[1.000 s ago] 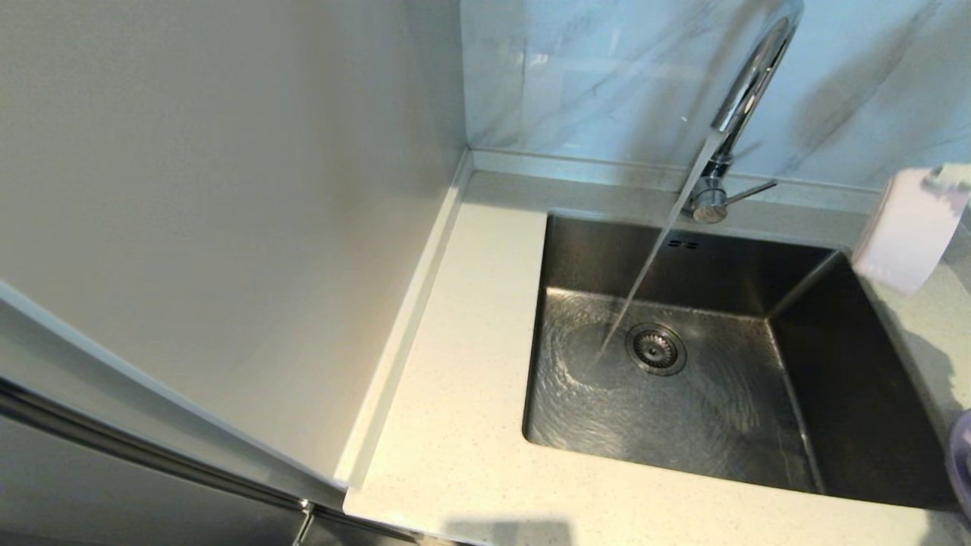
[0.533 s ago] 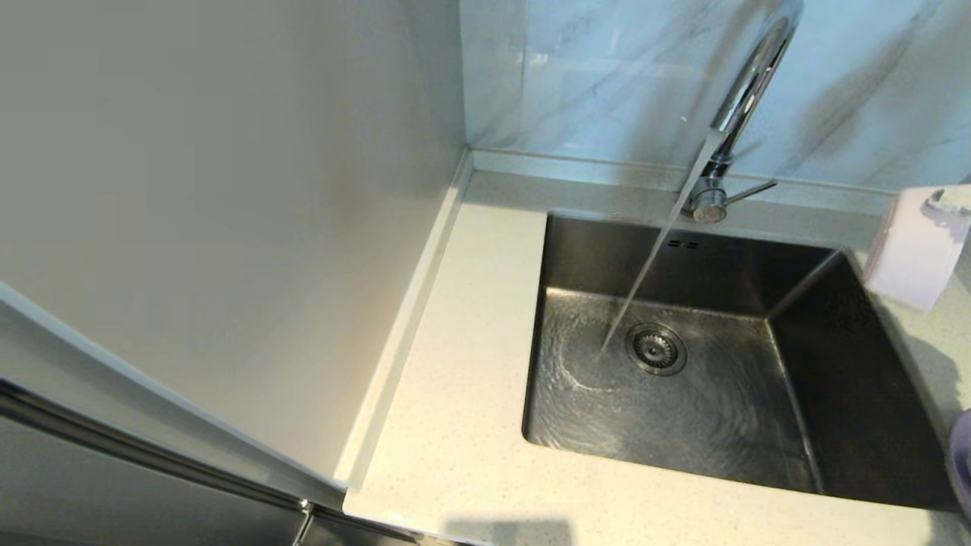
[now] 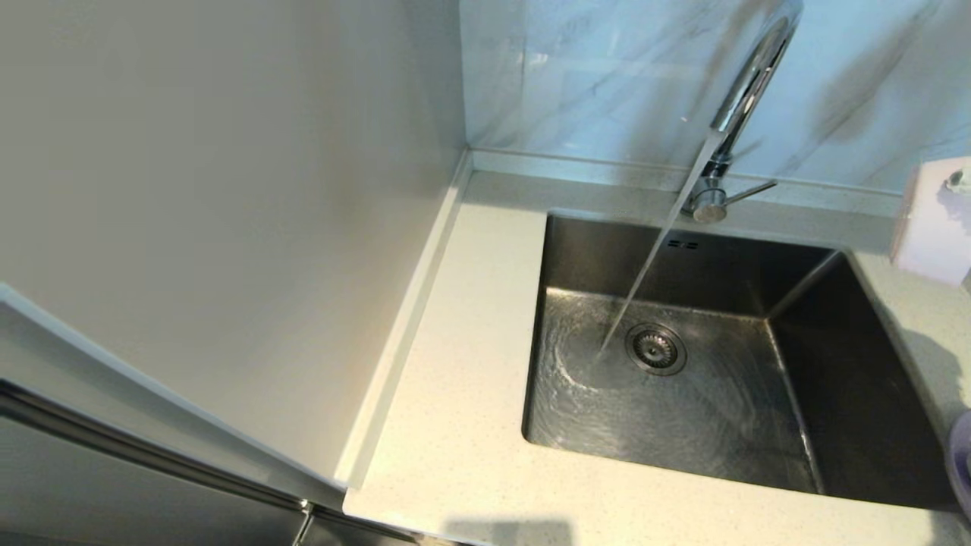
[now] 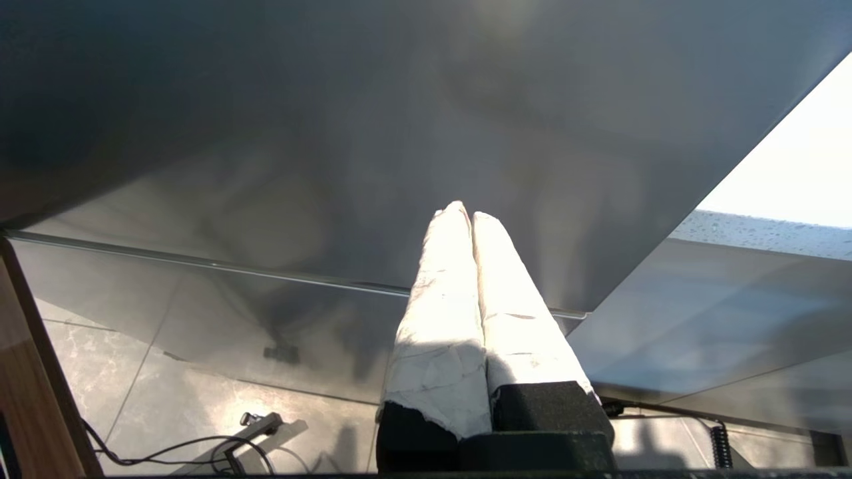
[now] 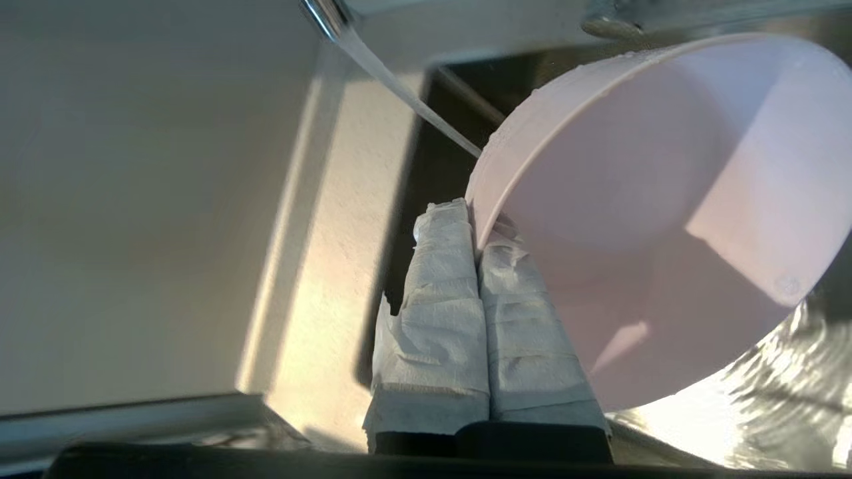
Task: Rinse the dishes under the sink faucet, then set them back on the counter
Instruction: Place the bowl on the table
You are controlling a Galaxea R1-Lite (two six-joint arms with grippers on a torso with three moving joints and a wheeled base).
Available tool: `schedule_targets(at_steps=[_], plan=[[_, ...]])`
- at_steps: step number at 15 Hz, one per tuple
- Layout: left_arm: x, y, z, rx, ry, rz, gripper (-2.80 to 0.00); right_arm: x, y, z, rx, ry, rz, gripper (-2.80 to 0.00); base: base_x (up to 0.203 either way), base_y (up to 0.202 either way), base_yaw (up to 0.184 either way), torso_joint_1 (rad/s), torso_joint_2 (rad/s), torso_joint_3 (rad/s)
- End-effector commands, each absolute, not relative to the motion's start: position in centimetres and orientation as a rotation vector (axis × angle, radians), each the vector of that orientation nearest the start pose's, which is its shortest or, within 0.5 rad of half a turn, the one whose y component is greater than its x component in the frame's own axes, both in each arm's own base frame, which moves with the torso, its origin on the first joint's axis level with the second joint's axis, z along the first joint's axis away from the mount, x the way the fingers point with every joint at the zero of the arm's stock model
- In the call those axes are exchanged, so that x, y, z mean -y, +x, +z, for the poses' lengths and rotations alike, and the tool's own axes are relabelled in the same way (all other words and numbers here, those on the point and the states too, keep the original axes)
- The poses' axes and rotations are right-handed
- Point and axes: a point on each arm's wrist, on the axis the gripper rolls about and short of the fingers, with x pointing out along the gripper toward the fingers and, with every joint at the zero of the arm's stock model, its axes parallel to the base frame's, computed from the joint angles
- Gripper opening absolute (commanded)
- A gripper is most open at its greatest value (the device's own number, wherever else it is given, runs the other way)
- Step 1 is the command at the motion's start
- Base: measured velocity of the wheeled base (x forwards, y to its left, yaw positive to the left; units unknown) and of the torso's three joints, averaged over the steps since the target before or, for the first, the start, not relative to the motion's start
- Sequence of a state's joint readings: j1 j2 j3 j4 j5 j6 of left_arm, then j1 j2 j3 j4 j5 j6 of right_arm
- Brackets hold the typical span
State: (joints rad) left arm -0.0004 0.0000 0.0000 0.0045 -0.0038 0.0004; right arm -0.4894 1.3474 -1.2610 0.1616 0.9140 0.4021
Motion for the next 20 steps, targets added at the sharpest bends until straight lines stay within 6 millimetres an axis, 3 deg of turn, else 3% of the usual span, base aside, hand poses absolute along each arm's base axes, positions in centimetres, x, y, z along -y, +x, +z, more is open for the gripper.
schedule_targets(at_steps=[1,5,10,14,20], plan=[[0.0,-2.3,7.5,-0.005,0.000,-0.004,-2.80,8.0,18.8,32.3,-0.288,0.417,0.397,-2.80,0.000,0.000,0.000,0.000,0.00,0.000],[0.0,-2.3,7.5,-0.005,0.000,-0.003,-2.80,7.8,18.2,31.5,-0.350,0.231,0.393,-2.80,0.000,0.000,0.000,0.000,0.00,0.000],[0.0,-2.3,7.5,-0.005,0.000,-0.003,-2.80,7.3,18.7,29.6,-0.420,-0.173,0.416,-2.80,0.000,0.000,0.000,0.000,0.00,0.000],[0.0,-2.3,7.5,-0.005,0.000,-0.005,-2.80,7.9,19.0,28.0,-0.561,-0.439,0.254,-2.80,0.000,0.000,0.000,0.000,0.00,0.000],[0.0,-2.3,7.5,-0.005,0.000,-0.003,-2.80,9.4,21.1,26.6,-0.691,-0.617,0.094,-2.80,0.000,0.000,0.000,0.000,0.00,0.000]])
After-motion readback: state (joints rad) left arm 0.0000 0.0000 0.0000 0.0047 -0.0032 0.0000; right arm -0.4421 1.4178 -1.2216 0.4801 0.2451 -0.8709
